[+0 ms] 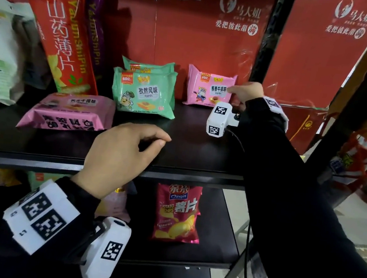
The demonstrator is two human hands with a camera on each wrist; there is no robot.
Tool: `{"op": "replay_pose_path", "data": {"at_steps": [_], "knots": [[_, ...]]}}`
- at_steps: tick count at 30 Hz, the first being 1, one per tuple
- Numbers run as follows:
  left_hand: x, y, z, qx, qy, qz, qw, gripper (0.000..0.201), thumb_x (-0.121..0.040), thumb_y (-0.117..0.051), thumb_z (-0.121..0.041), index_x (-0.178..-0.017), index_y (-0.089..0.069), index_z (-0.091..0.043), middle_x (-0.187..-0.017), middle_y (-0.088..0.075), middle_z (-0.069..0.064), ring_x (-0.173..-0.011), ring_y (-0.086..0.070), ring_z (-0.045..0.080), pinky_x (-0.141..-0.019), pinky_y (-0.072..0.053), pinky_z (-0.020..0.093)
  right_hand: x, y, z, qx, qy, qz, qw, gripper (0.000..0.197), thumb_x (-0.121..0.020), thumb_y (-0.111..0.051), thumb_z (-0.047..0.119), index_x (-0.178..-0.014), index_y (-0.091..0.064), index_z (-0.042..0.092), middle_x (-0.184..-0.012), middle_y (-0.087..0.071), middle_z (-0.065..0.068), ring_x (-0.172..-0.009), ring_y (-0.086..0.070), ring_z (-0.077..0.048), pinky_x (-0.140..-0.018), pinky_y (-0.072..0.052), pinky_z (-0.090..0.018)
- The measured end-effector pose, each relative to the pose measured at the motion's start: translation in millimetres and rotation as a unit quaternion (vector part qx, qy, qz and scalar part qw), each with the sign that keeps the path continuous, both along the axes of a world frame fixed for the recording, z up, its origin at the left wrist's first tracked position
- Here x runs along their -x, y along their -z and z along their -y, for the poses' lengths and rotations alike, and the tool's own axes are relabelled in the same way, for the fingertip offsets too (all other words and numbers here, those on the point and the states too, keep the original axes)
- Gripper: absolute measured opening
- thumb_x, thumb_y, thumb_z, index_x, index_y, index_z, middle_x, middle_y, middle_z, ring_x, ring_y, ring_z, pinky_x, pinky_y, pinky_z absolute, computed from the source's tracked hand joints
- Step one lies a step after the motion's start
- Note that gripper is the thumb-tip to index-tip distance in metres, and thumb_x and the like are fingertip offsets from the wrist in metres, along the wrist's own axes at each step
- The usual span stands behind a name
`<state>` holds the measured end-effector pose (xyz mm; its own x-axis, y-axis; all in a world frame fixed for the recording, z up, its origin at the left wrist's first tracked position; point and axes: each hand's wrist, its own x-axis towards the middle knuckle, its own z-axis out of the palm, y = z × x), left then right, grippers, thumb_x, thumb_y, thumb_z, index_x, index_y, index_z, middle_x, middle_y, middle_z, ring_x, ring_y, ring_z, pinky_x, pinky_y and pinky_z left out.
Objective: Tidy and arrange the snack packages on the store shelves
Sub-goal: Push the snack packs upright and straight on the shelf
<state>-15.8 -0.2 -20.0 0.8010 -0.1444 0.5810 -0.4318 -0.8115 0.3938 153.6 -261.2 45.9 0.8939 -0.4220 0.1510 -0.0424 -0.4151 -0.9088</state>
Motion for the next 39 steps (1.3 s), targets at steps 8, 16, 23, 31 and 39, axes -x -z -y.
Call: {"op": "replay_pose_path", "data": {"at_steps": [8,16,23,31,39], "knots": [[9,-6,-8,0.097,0.076,0.005,0.992,0.015,-0.091,-0.062,-0.022,-0.098,-0.072,-0.032,-0.093,-0.071,-0.019,-0.09,-0.062,-0.003,-0.08,-0.048,0.018,62,-49,-72,-0.121,-0.132,0.12,0.977,0.02,-0.088,-0.058,0.015,-0.072,-0.05,0.024,-0.075,-0.053,0.007,-0.066,-0.052,-0.006,-0.067,-0.049,-0.024],[7,-38,-113,0.29,-0.062,0.047,0.954,0.013,-0.091,-0.057,-0.013,-0.095,-0.066,-0.022,-0.084,-0.066,-0.008,-0.076,-0.061,-0.002,-0.074,-0.045,0.018,110,-27,-202,0.011,-0.384,-0.148,0.911,0.034,-0.094,-0.056,0.034,-0.121,-0.05,0.015,-0.111,-0.054,-0.008,-0.088,-0.059,-0.02,-0.074,-0.052,-0.032],[-13,-27,-137,0.189,-0.145,-0.166,0.957,0.056,-0.099,-0.046,-0.041,-0.143,-0.041,-0.007,-0.144,-0.048,0.013,-0.131,-0.046,0.025,-0.104,-0.034,0.028,117,-7,-229,0.035,-0.377,-0.172,0.909,0.025,-0.092,-0.06,0.021,-0.067,-0.056,0.014,-0.049,-0.062,0.002,-0.039,-0.058,-0.006,-0.045,-0.046,-0.013],[6,-26,-135,0.365,-0.084,-0.076,0.924,0.052,-0.081,-0.076,-0.015,-0.123,-0.045,-0.013,-0.101,-0.06,-0.01,-0.085,-0.061,-0.004,-0.079,-0.05,0.013,124,1,-232,-0.02,-0.37,-0.095,0.924,0.018,-0.085,-0.068,0.007,-0.099,-0.057,0.011,-0.126,-0.06,-0.015,-0.111,-0.059,-0.025,-0.074,-0.053,-0.033],[-1,-30,-78,0.396,0.018,-0.023,0.918,0.056,-0.076,-0.079,-0.01,-0.124,-0.051,-0.006,-0.101,-0.064,-0.011,-0.074,-0.058,-0.018,-0.071,-0.045,0.002,131,3,-176,-0.145,-0.333,0.009,0.932,0.022,-0.083,-0.071,0.008,-0.101,-0.06,0.016,-0.085,-0.068,0.008,-0.065,-0.067,-0.002,-0.058,-0.054,-0.024]]}}
